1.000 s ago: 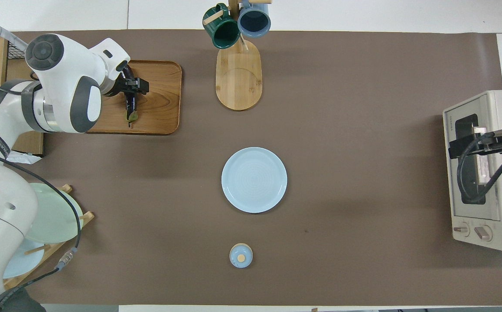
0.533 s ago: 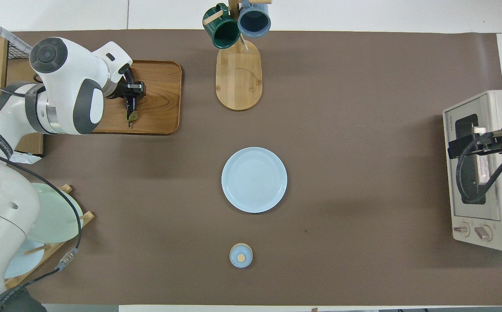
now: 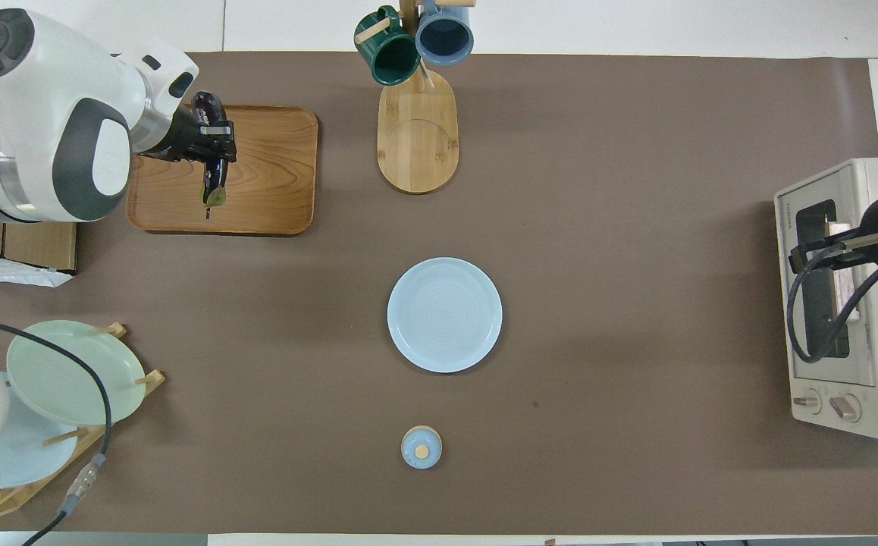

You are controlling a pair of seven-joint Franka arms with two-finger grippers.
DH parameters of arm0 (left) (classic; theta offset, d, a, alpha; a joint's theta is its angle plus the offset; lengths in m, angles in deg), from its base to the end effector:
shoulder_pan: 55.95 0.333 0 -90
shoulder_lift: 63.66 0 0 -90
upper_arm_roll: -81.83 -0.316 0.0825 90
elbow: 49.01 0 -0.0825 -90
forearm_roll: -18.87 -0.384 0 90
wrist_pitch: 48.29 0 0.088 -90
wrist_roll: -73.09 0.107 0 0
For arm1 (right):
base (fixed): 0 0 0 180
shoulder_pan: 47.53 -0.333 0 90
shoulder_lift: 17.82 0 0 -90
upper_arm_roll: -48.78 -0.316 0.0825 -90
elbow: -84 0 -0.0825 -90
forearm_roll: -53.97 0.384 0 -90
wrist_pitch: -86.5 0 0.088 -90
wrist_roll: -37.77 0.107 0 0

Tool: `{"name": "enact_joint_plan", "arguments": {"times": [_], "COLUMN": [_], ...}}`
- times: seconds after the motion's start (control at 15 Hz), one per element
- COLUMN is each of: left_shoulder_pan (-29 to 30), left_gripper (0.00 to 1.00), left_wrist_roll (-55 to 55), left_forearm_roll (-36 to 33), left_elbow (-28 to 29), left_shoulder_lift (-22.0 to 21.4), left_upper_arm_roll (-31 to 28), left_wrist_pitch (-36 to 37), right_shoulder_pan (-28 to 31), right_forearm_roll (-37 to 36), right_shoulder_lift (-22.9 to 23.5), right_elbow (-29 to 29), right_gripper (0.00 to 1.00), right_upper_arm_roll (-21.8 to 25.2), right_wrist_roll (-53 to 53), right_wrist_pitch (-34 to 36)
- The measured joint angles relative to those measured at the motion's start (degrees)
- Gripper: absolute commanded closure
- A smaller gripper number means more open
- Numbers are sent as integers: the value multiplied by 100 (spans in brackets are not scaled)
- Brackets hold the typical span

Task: Put eggplant into oven
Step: 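Carry the eggplant with the left gripper onto the blue plate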

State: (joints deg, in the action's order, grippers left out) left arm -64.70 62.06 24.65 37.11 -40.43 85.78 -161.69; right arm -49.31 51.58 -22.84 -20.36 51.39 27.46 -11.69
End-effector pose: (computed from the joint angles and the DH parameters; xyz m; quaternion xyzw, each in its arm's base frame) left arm 0.6688 -0.1503 0.4420 0.9975 0.0071 0.0225 0.0665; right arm 0.5326 -0.0124 0.5654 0.9961 0.0859 -0.0118 0.0176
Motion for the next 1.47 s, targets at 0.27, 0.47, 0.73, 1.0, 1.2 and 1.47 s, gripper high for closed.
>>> {"name": "enact_joint_plan", "arguments": {"times": [0.27,0.47,0.73,1.0,1.2,1.47], "left_shoulder_pan": [-918,-1532,-2215,-2924,-3173,-3207], "left_gripper": [100,100,100,100,100,100], "left_wrist_roll": [-1235,-1721,-2016,-2557,-2658,-2661], "left_forearm_roll": [6,21,285,302,303,303], "left_elbow": [688,1612,2436,2609,2687,2756], "left_shoulder_lift": [-812,-1083,-1179,-937,-707,-671], "left_upper_arm_roll": [31,44,47,46,44,18], "left_wrist_pitch": [282,-490,-1512,-2141,-2305,-2337], "right_shoulder_pan": [96,389,588,674,780,816], "right_forearm_roll": [-152,-434,-785,-937,-983,-989], "right_shoulder_lift": [-124,-126,-126,-126,-126,-125], "right_elbow": [-545,-836,-1081,-1235,-1351,-1403], "right_gripper": [100,100,100,100,100,100], "right_upper_arm_roll": [23,34,43,45,46,46], "right_wrist_roll": [255,325,327,327,327,327], "right_wrist_pitch": [-434,-738,-899,-1101,-1213,-1229]}}
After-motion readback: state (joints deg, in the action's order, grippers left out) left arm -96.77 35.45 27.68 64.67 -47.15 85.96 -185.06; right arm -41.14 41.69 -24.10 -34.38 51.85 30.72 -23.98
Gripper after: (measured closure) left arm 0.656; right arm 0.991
